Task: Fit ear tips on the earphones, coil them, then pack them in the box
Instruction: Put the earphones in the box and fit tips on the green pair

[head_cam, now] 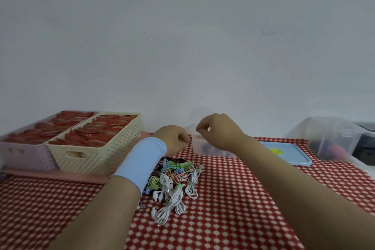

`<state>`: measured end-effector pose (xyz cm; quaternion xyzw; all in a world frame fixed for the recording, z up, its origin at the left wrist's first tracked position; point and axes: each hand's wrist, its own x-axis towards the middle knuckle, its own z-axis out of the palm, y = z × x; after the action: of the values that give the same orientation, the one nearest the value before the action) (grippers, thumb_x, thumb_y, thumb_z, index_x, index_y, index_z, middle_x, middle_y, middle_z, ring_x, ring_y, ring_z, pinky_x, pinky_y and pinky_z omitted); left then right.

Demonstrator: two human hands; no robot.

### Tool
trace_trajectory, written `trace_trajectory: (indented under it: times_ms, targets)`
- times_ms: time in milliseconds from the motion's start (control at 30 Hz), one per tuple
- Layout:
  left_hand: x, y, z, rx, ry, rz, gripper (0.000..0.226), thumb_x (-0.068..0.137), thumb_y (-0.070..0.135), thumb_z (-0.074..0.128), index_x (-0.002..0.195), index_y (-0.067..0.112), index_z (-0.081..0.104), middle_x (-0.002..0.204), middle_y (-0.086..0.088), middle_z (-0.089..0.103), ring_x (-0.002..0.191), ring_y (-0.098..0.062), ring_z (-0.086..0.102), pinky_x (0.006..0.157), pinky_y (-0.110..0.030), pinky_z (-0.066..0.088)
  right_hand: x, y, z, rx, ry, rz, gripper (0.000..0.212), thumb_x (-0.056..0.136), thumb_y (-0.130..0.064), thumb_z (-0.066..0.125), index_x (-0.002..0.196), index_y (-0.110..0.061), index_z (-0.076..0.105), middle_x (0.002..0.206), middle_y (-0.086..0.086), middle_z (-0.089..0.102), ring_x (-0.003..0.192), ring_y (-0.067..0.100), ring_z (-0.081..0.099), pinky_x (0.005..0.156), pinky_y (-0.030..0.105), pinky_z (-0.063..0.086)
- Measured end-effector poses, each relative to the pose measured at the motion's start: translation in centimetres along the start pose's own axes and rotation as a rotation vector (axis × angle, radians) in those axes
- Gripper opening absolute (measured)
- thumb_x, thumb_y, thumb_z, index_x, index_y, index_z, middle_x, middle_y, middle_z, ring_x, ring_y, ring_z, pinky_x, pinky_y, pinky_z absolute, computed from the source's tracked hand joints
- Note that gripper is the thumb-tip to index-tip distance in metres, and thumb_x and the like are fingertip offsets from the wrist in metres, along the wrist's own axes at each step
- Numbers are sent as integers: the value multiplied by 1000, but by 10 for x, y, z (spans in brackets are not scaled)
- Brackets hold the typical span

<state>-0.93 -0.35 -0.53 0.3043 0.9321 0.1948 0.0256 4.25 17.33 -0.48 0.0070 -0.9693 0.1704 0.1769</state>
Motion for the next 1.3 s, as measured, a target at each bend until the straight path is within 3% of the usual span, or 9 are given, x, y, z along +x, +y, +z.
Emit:
trace_trajectory:
  times_ms: [133,267,367,467,567,767,1000,1167,1300]
  targets:
    - [-22,-19,6,79,-58,-77,22,91,29,64,113,30,69,121,8,64,112,-13,50,107,-30,31,-12,-30,19,40,-292,-94,19,93,-19,68,106,-25,80,106,-7,77,94,10,69,88,27,55]
    - [-37,-26,16,-5,-100,-82,26,91,30,62,116,26,69,120,4,66,108,-17,59,90,-27,41,-13,-39,45,-232,-418,-82,13,91,-29,67,93,-23,79,83,2,74,77,21,70,76,39,62]
    - [-42,-26,16,-44,-102,-82,26,95,32,58,117,26,69,121,5,66,106,-15,60,89,-28,42,-17,-36,45,-151,-399,-54,17,94,-31,67,86,-21,78,75,1,71,68,17,66,72,37,61]
    - [-43,-21,11,-65,-69,-66,32,96,37,56,124,27,65,129,5,61,116,-14,55,92,-25,36,-21,-28,33,52,-351,-35,15,94,-30,71,103,-22,80,92,-6,75,81,12,68,72,25,55]
    - [-40,-12,2,-103,-44,-51,36,93,41,59,128,30,62,131,7,57,124,-13,48,100,-27,34,-22,-19,21,215,-222,-8,11,92,-29,73,101,-22,74,93,-11,67,87,8,62,76,23,48]
    - [-22,21,-11,-248,50,44,23,86,32,71,108,26,68,105,4,68,103,-13,62,95,-33,47,-36,4,-6,710,-68,98,8,95,-12,70,103,-14,69,91,7,75,77,14,71,66,18,55]
    - [-9,65,4,-540,17,131,18,92,21,66,108,14,68,90,-3,72,73,-13,68,73,-31,59,-62,40,-31,1020,-19,222,20,98,-24,66,112,-12,74,102,10,77,82,18,72,77,31,60]
    - [0,79,27,-615,-47,137,20,90,26,68,109,17,65,85,3,72,81,-14,69,73,-30,58,-77,67,-27,1078,-84,263,27,102,-24,58,115,-4,71,110,12,77,101,28,73,90,37,58]
    - [4,83,42,-681,-191,127,32,83,15,76,111,16,59,97,-6,74,91,-19,72,81,-33,59,-82,74,-29,1180,-62,303,20,104,-17,54,111,-4,68,110,17,76,99,32,73,83,39,58]
